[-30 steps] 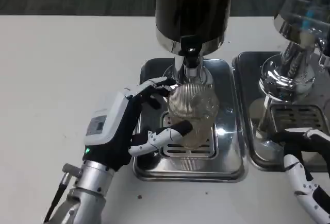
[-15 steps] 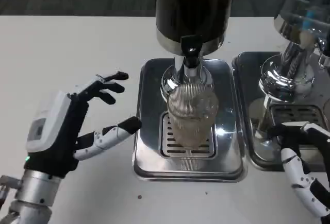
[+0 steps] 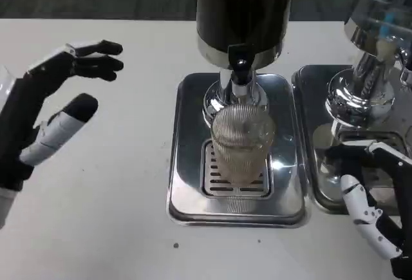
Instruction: Grasp the cup under the faucet to collect the drink, then remove the cup.
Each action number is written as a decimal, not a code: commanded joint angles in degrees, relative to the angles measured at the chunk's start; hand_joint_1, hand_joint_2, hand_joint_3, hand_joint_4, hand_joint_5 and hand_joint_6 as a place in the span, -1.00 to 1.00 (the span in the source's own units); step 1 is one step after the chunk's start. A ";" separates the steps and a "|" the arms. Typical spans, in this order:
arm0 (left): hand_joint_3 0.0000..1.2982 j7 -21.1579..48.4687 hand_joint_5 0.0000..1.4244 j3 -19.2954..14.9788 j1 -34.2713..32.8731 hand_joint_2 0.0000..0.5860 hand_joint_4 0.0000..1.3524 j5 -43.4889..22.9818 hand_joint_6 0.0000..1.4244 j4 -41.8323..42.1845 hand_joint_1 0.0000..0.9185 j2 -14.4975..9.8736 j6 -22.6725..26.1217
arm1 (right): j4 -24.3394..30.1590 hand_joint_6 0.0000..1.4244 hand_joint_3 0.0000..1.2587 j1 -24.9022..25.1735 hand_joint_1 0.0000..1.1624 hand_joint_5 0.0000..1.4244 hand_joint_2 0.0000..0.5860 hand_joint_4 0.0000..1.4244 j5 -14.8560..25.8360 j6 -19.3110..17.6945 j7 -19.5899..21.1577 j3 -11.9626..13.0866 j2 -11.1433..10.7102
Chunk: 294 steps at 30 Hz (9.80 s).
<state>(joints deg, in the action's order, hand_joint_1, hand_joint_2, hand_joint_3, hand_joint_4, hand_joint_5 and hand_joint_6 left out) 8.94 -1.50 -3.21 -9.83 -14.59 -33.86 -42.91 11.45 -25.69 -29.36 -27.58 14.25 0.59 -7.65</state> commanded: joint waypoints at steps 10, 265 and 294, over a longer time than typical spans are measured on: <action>-0.52 38.08 -0.54 -3.15 -16.62 -0.78 -0.52 -24.05 -0.65 -0.31 -1.00 -1.35 21.86 | -0.52 -0.52 -0.21 2.11 -0.41 -0.46 0.68 -0.41 -4.01 -0.13 2.27 -0.95 -1.79; -0.65 42.27 -0.81 -5.52 -25.99 -0.65 -0.80 -10.41 -0.83 -23.03 -1.00 6.08 1.49 | -33.00 -0.82 -1.00 29.08 0.03 -0.96 -0.23 -1.00 18.54 -0.04 -17.25 -8.24 0.23; -0.59 41.51 -0.78 -7.72 -16.61 -0.61 -0.75 -5.28 -0.81 -27.62 -1.00 5.92 2.92 | -35.67 -0.89 -1.00 31.48 0.04 -1.00 -0.24 -1.00 15.29 2.81 -15.92 -8.83 0.54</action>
<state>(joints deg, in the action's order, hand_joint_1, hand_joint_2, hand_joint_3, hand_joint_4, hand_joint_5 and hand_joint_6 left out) 50.93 -9.90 -20.45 -16.29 -41.35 -28.32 -40.06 -22.80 4.66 -14.05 -25.35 -2.45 -8.16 -7.38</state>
